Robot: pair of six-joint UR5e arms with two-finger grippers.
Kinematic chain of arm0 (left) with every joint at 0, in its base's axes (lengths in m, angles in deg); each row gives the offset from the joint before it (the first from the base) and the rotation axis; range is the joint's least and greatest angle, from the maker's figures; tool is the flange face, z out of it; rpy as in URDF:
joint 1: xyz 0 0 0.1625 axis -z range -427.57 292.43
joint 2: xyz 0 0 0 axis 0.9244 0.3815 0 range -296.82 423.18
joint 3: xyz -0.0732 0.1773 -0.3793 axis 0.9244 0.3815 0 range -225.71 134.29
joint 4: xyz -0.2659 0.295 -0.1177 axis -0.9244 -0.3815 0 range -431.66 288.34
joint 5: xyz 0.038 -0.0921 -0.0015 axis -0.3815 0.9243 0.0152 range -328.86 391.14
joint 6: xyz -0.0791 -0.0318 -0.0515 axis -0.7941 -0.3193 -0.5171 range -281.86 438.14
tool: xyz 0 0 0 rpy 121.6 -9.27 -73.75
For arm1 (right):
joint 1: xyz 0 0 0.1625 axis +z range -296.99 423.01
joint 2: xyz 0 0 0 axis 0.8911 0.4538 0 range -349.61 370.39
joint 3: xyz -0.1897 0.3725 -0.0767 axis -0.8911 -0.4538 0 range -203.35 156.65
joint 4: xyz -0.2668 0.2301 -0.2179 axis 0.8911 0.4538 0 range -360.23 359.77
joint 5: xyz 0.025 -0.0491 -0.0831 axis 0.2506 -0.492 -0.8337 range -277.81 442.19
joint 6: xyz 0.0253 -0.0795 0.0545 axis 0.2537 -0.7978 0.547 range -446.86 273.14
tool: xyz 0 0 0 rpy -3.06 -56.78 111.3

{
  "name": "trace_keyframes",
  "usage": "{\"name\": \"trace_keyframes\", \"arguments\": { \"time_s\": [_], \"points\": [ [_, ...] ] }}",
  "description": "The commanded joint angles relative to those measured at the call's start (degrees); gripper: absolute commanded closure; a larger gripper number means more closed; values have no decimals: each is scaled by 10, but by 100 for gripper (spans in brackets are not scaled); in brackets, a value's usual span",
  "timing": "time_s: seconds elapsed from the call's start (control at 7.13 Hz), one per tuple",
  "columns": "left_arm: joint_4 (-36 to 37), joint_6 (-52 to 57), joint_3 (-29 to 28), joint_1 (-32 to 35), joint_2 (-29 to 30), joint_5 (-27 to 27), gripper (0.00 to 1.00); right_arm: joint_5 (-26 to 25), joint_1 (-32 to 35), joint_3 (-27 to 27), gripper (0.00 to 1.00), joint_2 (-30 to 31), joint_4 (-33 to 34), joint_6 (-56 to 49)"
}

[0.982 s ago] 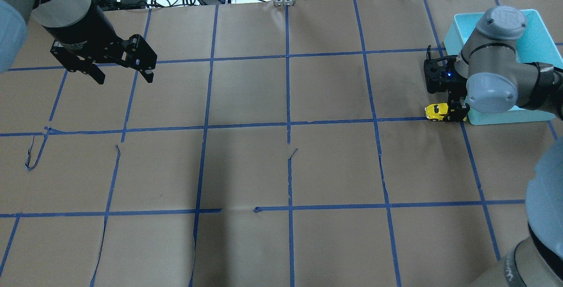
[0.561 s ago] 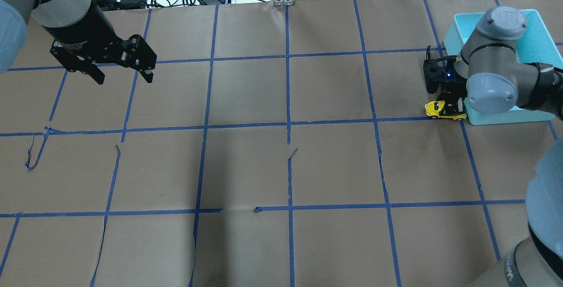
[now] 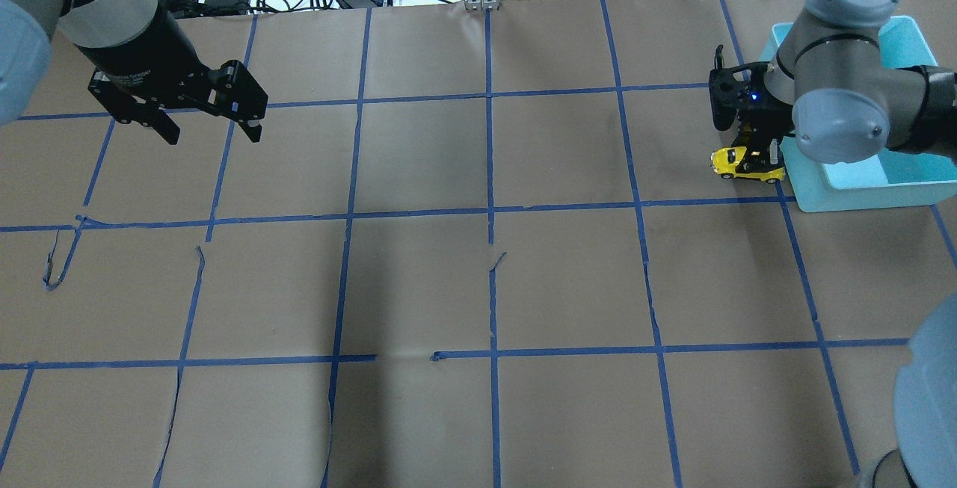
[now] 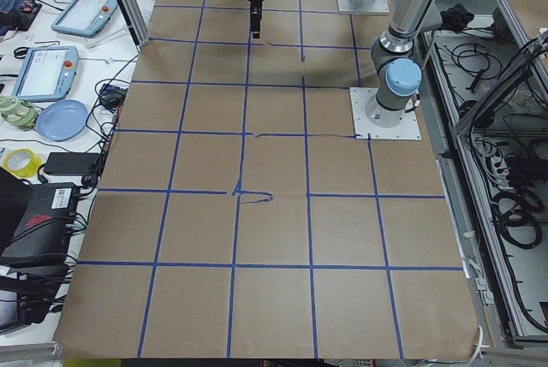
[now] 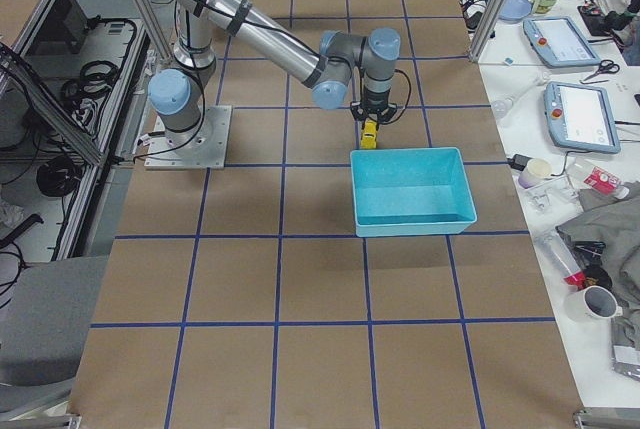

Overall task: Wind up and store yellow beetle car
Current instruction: 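Grasp the car with the right gripper and lift it over the bin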

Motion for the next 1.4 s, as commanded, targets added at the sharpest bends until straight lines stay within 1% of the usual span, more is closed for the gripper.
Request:
{"name": "trace_keyframes", "arguments": {
  "time_s": [0.0,0.14,0.28,0.42,0.56,0.7,0.84,0.98,1.12,1.26],
  "points": [
    [1,0,-1,0,4,-1,0,2,13,-160,100,-8,-158,2],
    [1,0,-1,0,2,-3,0,-8,0,-209,100,-34,-176,-20],
    [3,0,-1,-2,4,-3,0,-14,-41,-224,100,-48,-176,-30],
    [9,1,-1,-2,6,-1,0,-14,-71,-225,100,-53,-169,-72],
    [13,1,-1,-2,7,-1,0,-29,-86,-225,100,-77,-133,-111],
    [13,0,-1,-1,5,-1,0,-38,-119,-225,100,-113,-78,-145],
    [13,0,-1,-2,5,-2,0,-35,-137,-225,100,-139,-43,-160],
    [13,1,-1,-1,6,-3,0,-34,-139,-226,100,-159,-21,-159],
    [12,1,-1,-1,6,-4,0,-27,-139,-223,100,-171,-5,-165],
    [12,0,0,-1,3,-6,0,4,-139,-207,100,-173,3,-204]
  ]
}}
